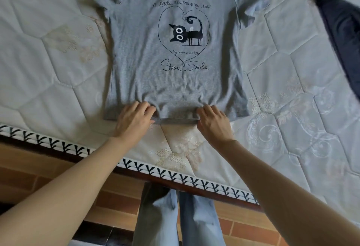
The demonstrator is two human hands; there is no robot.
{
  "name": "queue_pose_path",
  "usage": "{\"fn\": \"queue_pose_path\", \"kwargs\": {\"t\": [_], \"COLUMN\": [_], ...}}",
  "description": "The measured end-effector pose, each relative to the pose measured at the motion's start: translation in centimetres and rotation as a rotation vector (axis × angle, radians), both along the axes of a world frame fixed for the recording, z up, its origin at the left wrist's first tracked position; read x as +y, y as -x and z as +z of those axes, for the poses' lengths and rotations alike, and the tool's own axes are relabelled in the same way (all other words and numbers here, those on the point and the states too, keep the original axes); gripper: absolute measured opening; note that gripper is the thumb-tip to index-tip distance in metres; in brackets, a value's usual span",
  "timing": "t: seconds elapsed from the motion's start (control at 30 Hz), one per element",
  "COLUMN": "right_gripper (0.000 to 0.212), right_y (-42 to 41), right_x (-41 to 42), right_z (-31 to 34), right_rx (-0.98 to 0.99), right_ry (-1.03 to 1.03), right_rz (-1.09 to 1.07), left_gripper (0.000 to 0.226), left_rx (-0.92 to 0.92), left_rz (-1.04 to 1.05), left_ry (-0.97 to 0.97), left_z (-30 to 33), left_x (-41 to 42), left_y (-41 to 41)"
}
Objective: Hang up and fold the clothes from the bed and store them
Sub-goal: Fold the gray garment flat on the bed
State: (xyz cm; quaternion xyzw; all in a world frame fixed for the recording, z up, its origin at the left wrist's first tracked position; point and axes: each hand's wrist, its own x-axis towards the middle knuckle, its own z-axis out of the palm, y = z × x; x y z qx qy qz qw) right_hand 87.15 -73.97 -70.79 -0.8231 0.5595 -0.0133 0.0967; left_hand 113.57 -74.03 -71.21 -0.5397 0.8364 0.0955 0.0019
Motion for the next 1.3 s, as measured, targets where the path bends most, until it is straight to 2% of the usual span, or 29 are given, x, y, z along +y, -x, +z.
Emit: {"fn": "queue_pose_path", "kwargs": {"t": [0.13, 0.23, 0.27, 0.33, 0.47, 0.53, 0.6, 0.7, 0.87, 1.13, 1.3], "right_gripper": [0.025, 0.022, 0.022, 0.022, 0.016, 0.01, 0.027, 0.046, 0.078, 0.078, 0.078], "right_y": [-0.6, -0.2, 0.0, 0.6, 1.1, 0.9, 0.7, 0.4, 0.8, 4.7, 7.0], "right_x": [-0.1, 0.2, 0.4, 1.0, 1.7, 1.5, 0.9, -1.1, -6.2, -15.5, -20.9], "right_z": [0.2, 0.4, 0.5, 0.6, 0.8, 1.0, 1.6, 2.4, 3.2, 3.1, 2.9], "right_rx": [-0.003, -0.05, -0.062, -0.07, -0.064, -0.043, -0.015, 0.0, 0.116, 0.061, -0.079], "right_ry": [0.011, -0.002, -0.002, -0.001, -0.056, -0.08, -0.053, -0.026, -0.256, -0.345, -0.36], "right_rz": [-0.064, -0.075, -0.069, -0.043, -0.005, -0.013, -0.038, -0.092, -0.247, -0.54, -0.648], "left_gripper": [0.025, 0.012, 0.016, 0.025, 0.008, 0.023, 0.032, 0.033, 0.056, 0.062, 0.059], "left_rx": [0.023, 0.097, 0.114, 0.083, -0.045, -0.042, -0.012, 0.051, 0.015, -0.014, 0.037], "left_rz": [0.01, -0.045, -0.072, -0.109, -0.07, -0.061, -0.062, -0.044, -0.038, -0.11, -0.126], "left_ry": [0.036, 0.046, 0.059, 0.098, 0.067, 0.043, 0.049, 0.055, -0.124, -0.089, -0.093], "left_z": [-0.6, -0.4, -0.3, -0.2, -0.2, 0.3, 1.2, 1.6, 1.5, 1.4, 1.6], "left_x": [-0.4, -0.3, -0.1, 0.8, 1.7, 1.2, 0.2, -1.8, -6.9, -17.9, -23.3], "left_y": [-0.1, -0.5, -0.8, -1.6, -2.7, -2.4, -1.6, -0.2, 2.9, 9.8, 14.9]}}
